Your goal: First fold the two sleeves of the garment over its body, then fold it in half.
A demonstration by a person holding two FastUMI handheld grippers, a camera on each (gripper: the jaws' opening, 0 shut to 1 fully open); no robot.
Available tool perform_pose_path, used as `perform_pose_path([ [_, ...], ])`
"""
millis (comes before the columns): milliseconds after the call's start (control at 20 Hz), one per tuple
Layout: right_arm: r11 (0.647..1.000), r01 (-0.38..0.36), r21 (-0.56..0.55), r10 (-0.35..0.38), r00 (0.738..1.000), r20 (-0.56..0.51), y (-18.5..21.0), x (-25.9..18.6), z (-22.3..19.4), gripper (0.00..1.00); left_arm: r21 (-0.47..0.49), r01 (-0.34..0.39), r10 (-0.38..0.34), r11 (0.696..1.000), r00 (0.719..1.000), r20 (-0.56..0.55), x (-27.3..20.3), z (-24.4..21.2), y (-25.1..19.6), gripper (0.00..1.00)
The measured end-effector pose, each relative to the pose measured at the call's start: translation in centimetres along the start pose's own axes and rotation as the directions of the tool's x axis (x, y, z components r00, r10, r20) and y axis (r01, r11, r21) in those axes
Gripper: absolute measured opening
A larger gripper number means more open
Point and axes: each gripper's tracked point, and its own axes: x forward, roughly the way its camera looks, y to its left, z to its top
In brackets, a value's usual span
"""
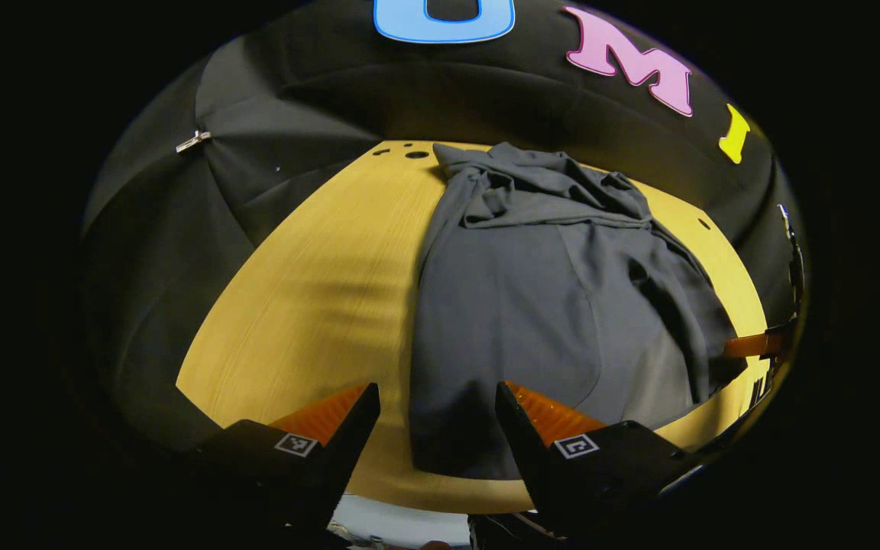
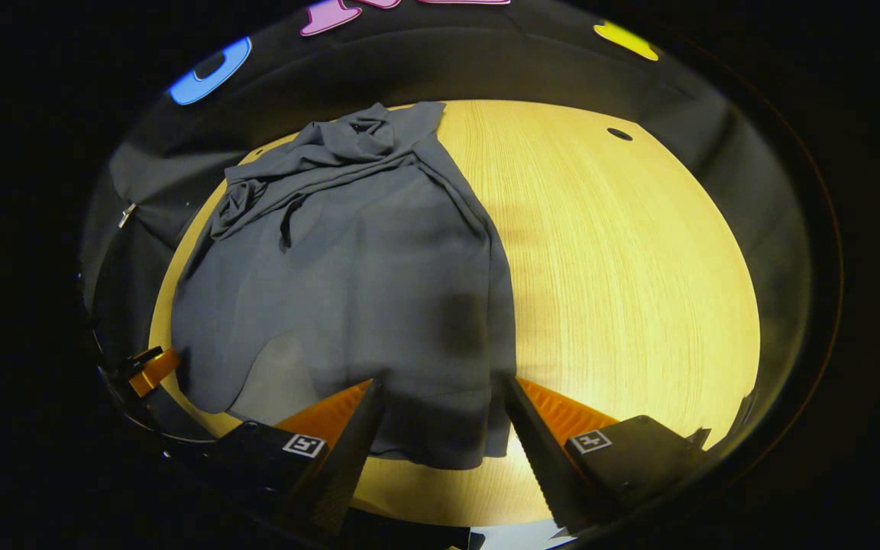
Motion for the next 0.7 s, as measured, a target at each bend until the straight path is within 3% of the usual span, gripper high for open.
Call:
perform_pose_path([
  [200, 0.999, 0.035, -0.023, -0.036, 0.999, -0.036, -0.2, 0.8, -1.9, 0.99, 0.037, 0.037, -0.036, 0.999, 0.999, -0.039, 0.5, -1.6, -0.9, 0.96],
  [250, 0.998, 0.055, -0.031, -0.055, 0.998, -0.024, -0.3, 0.6, -1.9, 0.99, 0.057, 0.039, -0.036, 0.998, 0.998, -0.044, 0.6, -1.9, -0.9, 0.92],
  [300, 0.997, 0.061, -0.037, -0.062, 0.998, -0.026, -0.4, 1.0, -1.9, 0.99, 0.071, 0.041, -0.037, 0.997, 0.998, -0.052, 0.8, -2.2, -1.0, 0.96],
  [500, 0.993, 0.085, -0.078, -0.087, 0.996, -0.030, -0.6, 0.9, -2.2, 0.98, 0.094, 0.043, -0.037, 0.995, 0.997, -0.062, 1.4, -2.6, -1.6, 0.98],
  [700, 0.994, 0.088, -0.070, -0.092, 0.995, -0.047, -0.5, 1.0, -2.1, 0.98, 0.107, 0.050, -0.043, 0.993, 0.997, -0.059, 1.5, -1.6, -2.4, 0.90],
])
